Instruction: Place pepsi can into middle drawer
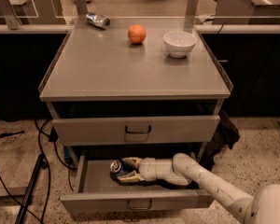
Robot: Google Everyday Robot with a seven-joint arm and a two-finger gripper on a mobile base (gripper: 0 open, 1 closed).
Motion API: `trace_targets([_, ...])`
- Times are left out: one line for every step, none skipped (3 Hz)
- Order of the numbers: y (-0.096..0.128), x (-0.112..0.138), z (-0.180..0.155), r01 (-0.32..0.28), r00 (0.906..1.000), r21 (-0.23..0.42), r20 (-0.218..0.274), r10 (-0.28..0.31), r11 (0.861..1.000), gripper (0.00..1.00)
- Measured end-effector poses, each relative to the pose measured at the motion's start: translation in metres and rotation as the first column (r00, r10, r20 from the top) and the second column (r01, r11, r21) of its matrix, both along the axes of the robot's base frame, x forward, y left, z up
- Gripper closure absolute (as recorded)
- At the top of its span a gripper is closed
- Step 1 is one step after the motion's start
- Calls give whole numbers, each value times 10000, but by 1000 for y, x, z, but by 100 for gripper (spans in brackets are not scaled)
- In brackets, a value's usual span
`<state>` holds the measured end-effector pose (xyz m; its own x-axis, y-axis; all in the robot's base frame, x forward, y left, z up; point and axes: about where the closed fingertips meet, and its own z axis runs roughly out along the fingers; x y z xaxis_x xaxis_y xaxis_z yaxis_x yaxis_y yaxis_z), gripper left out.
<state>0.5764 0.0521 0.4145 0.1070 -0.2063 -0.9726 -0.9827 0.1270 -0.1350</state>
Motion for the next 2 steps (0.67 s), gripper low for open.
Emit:
trace_targets([0,0,0,0,10000,0,0,0,10000,81])
trace_targets([0,0,0,0,10000,0,0,0,10000,58])
